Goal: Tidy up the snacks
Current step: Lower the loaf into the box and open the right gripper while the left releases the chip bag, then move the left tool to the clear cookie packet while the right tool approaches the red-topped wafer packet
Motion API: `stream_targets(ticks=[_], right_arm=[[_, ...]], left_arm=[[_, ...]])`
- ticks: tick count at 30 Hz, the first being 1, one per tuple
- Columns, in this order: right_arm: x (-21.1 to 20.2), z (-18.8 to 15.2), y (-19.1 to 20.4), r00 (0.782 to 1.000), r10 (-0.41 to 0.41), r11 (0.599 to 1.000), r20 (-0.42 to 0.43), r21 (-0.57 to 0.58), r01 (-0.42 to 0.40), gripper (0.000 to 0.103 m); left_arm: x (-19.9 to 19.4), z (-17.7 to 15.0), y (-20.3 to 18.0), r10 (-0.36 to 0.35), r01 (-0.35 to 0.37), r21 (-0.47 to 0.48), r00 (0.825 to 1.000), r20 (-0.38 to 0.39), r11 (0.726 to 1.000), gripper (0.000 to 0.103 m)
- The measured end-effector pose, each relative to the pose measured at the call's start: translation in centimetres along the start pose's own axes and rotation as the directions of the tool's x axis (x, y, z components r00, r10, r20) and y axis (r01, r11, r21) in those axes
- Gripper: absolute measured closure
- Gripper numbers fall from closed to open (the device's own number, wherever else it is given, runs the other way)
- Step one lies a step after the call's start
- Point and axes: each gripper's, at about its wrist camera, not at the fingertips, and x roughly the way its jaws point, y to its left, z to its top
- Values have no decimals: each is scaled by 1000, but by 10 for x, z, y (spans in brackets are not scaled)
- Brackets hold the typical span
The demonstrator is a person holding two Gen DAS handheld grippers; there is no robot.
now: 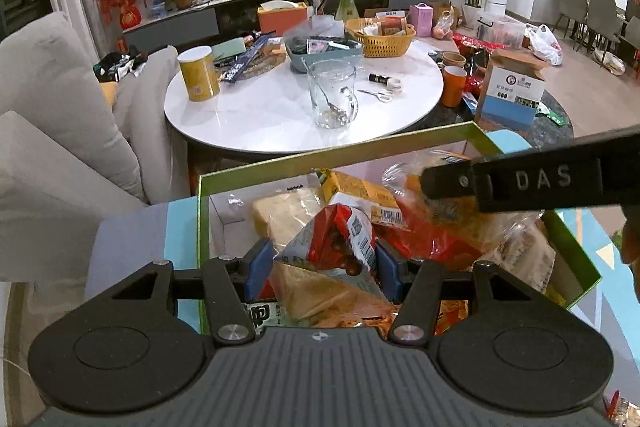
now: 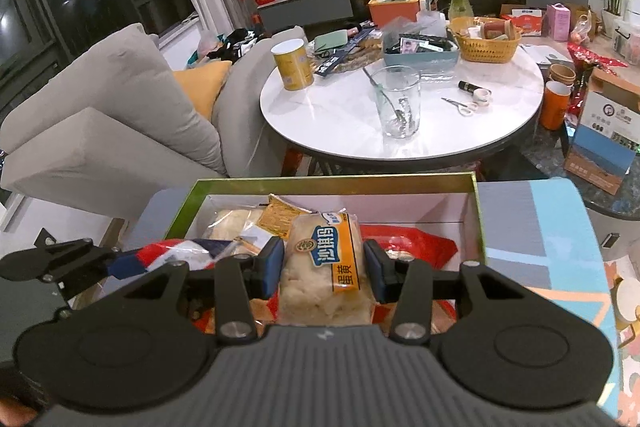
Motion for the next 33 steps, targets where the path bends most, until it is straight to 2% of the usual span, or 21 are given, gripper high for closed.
stream_targets(ticks=[4,12,33], right_arm=[[-4,0,0,1000,8,1000,28,14,-8,45],[-26,-8,2,999,-14,1000,50,-13,15,45],[-95,-62,2,996,-67,997,60,-42,70,44]], left_arm=[[-1,-1,-1,-6,6,4,1000,1,1000,41],[-16,-3,2,2,-2,-15,1000,18,1000,40],[-98,-43,-20,-7,6,22,997,73,1000,37]])
